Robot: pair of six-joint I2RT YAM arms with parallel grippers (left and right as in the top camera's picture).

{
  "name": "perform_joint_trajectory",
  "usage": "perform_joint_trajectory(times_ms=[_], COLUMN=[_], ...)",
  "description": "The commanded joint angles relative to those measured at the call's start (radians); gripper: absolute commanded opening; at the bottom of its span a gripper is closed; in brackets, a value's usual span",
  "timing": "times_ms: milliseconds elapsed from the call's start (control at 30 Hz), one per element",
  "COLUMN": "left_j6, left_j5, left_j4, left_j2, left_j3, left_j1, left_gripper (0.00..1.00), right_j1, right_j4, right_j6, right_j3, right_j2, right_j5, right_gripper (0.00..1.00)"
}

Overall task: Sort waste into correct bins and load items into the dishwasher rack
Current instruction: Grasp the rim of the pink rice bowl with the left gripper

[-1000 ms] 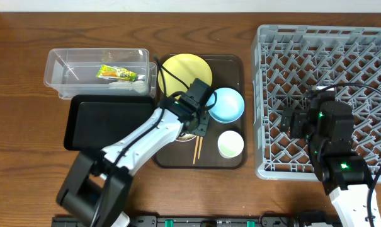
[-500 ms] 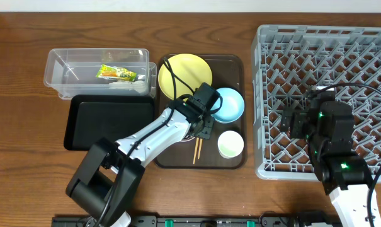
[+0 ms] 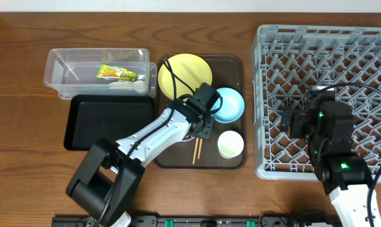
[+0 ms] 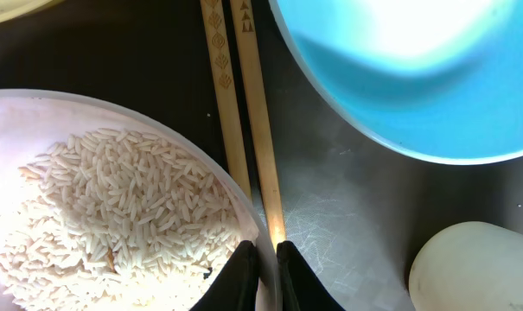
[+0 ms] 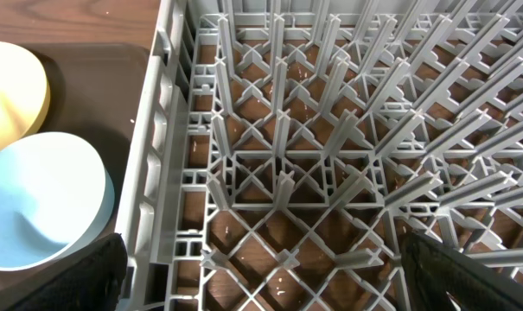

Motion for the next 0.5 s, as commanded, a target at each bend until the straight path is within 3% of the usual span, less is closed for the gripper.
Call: perform_joint_trajectory(times_ms=[0,133,467], left_j6=[-0.003,-0.003,-0.003], left_j5=[-0.032,-0.100,-0.104], left_j4=[-0.001,-0.005,-0.004], left_j2=[0.013,0.013,0.017], left_j3=[0.005,0.002,0.000], left_j1=[-0.002,-0.001,-0.002], left_gripper=[0.11,0.12,0.12], right_j1=[0.009,0.009,0.009], right_j4=[-0.003,-0.003,-0.003], right_j6=[-0.002,-0.002,-0.002], right_j3=[0.018,0.018,0.018], right_j2=[0.000,0.000,0.000], right_j5=[-0.001,0.000,0.000], right_gripper=[0.99,0.99,0.99])
